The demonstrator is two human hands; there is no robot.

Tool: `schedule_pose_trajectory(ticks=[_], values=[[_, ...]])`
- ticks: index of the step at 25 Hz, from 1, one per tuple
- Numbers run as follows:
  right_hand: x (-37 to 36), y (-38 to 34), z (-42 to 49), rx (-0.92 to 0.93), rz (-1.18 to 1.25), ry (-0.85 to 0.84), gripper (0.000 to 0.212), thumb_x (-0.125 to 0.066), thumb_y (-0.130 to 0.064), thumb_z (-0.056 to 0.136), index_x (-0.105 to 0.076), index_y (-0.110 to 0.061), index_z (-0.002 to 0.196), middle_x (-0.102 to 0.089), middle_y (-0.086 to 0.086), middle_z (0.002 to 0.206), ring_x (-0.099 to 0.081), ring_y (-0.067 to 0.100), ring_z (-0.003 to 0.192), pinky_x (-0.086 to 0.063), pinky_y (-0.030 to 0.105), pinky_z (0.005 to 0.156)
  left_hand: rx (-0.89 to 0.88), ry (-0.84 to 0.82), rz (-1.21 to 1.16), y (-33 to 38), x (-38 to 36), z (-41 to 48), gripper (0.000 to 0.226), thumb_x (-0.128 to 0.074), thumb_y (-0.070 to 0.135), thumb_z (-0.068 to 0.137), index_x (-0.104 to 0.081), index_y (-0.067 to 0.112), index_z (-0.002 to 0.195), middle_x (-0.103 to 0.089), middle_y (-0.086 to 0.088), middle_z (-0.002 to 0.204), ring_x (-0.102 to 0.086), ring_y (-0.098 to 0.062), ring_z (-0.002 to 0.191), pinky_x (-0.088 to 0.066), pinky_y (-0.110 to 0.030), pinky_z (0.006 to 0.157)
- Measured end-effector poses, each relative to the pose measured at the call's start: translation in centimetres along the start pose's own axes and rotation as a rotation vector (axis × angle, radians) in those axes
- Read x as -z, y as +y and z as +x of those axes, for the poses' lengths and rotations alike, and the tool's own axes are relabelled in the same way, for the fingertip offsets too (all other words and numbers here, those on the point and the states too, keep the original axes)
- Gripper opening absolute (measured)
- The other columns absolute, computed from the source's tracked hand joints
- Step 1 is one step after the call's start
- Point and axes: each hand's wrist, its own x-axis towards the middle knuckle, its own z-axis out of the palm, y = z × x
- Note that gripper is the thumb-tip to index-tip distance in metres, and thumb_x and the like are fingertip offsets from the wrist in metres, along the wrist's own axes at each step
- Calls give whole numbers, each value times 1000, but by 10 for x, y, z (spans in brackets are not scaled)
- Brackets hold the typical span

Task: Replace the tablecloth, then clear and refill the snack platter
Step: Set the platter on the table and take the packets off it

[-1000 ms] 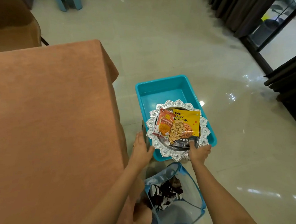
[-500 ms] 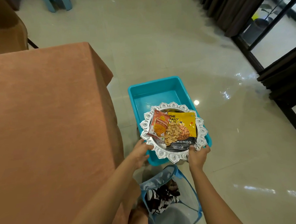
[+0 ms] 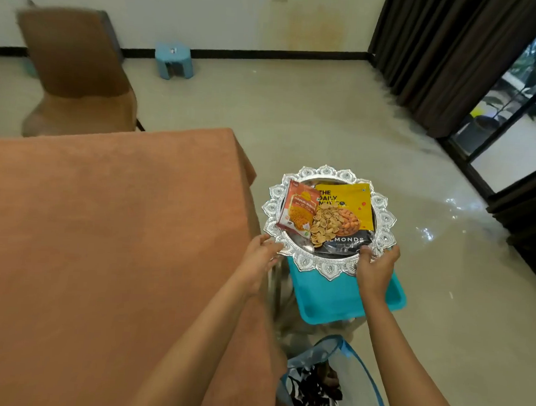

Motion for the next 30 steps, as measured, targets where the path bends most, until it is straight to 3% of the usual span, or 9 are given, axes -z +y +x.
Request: schedule_pose_trajectory(ticks=[3, 5, 10, 14, 18, 21, 23, 27, 30], values=[[-28, -41, -31, 113, 36, -61, 69, -56, -12, 94, -13, 1, 147, -37, 20, 146, -38, 32, 133, -32, 38, 110, -103, 84, -60, 28, 48, -32, 14, -59, 12, 92, -52, 19, 102, -60, -10, 117, -57, -19, 99, -49, -30, 88], [-53, -65, -62, 182, 41, -117, 71, -57, -14, 93, -13, 4, 147, -31, 22, 150, -33, 33, 137, -28, 41, 113, -171, 150, -116, 41, 91, -55, 15, -60, 12, 91, -51, 17, 102, -62, -10, 114, -59, -20, 97, -50, -31, 89], [-126, -113, -168, 274, 95, -280, 69, -59, -13, 92, -18, 5, 144, -38, 22, 144, -39, 33, 132, -33, 39, 108, -276, 310, -183, 60, 217, -122, 14, -60, 14, 91, -51, 16, 101, -61, -6, 106, -58, -18, 93, -51, -30, 85], [-192, -140, -268, 337, 136, -434, 61, -60, -8, 91, -25, 7, 139, -42, 21, 138, -44, 30, 126, -33, 22, 97, -313, 453, -248, 62, 326, -176, 14, -59, 13, 91, -50, 14, 102, -63, -7, 106, -59, -17, 93, -51, -26, 79], [-258, -158, -354, 350, 201, -604, 58, -58, -6, 91, -27, 7, 137, -49, 17, 132, -51, 27, 117, -38, 18, 89, -367, 591, -311, 59, 421, -218, 10, -57, 10, 92, -50, 15, 97, -62, -6, 102, -58, -16, 91, -49, -24, 77], [-301, -173, -408, 380, 198, -719, 52, -57, -4, 91, -29, 6, 134, -51, 13, 126, -52, 21, 109, -38, 7, 81, -389, 701, -339, 52, 482, -239, 14, -55, 5, 91, -48, 13, 100, -59, -5, 100, -56, -14, 85, -48, -22, 73], [-327, -182, -435, 402, 194, -768, 49, -57, -4, 91, -31, 5, 131, -52, 14, 124, -52, 21, 107, -39, 13, 83, -390, 755, -359, 51, 514, -246, 18, -54, 1, 89, -47, 13, 102, -57, -3, 98, -55, -12, 83, -48, -21, 71], [-376, -191, -469, 405, 151, -842, 51, -59, -12, 89, -31, 4, 130, -51, 18, 126, -52, 30, 114, -44, 45, 97, -376, 826, -390, 56, 565, -251, 28, -51, -10, 85, -48, 17, 94, -51, 4, 82, -47, -8, 70, -45, -21, 67], [-407, -200, -485, 419, 127, -869, 61, -58, -24, 86, -28, 5, 132, -49, 21, 128, -50, 33, 116, -43, 49, 98, -376, 858, -374, 63, 593, -247, 34, -49, -16, 80, -49, 17, 93, -48, 7, 74, -44, -8, 66, -41, -21, 61]])
